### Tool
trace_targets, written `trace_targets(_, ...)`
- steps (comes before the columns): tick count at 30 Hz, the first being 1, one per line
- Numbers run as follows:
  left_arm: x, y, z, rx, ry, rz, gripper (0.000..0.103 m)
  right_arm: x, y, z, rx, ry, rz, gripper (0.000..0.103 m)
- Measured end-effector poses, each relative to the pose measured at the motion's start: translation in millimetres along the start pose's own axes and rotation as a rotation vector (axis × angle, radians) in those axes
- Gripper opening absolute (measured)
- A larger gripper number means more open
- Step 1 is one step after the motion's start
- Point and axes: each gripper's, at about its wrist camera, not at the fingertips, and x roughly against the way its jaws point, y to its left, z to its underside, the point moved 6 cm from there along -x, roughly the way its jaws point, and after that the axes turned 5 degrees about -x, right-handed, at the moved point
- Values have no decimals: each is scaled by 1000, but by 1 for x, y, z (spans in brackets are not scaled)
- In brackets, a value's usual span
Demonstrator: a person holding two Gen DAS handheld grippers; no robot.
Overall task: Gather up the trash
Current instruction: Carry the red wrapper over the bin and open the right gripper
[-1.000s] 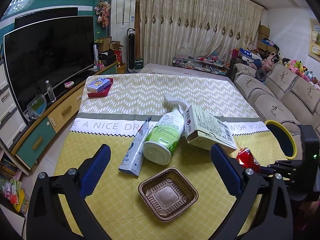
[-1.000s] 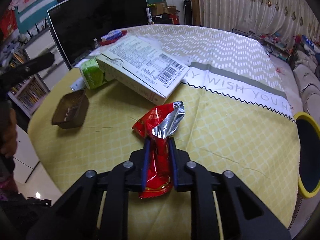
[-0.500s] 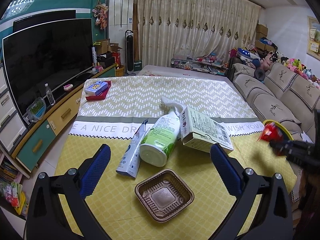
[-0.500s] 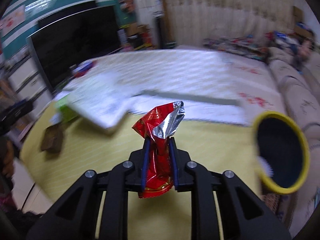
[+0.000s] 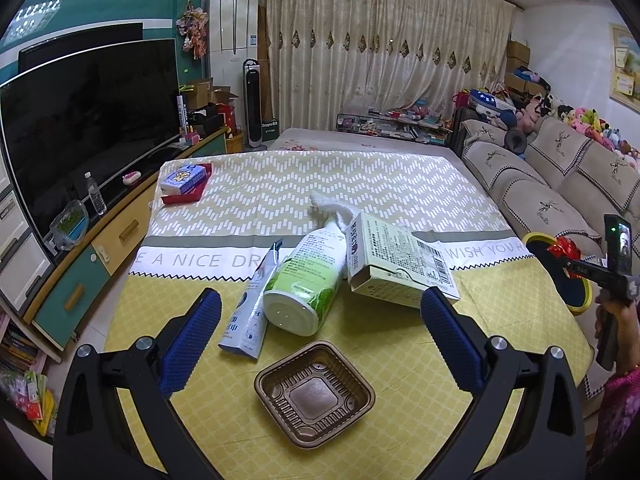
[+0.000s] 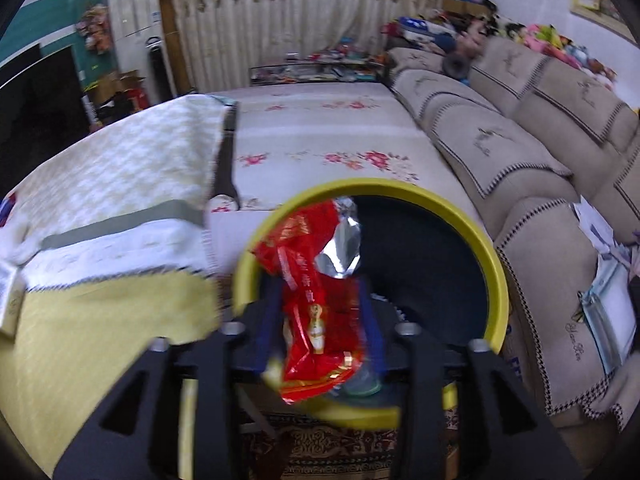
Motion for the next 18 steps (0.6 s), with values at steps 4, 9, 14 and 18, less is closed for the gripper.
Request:
trace_targets(4, 0, 0, -1, -6, 1, 0, 98, -7, -11, 0, -64, -13, 26, 74)
trace_targets(9, -3, -3, 0, -8, 10, 3, 98, -1, -13, 1, -76, -33, 45, 80)
trace_targets(14, -3, -4, 1, -9, 13, 4, 98, -3, -14, 1, -83, -17, 34, 83)
trace_targets(18, -4, -3, 1, -5, 10, 4, 98, 4, -13, 0, -89, -30, 30, 83)
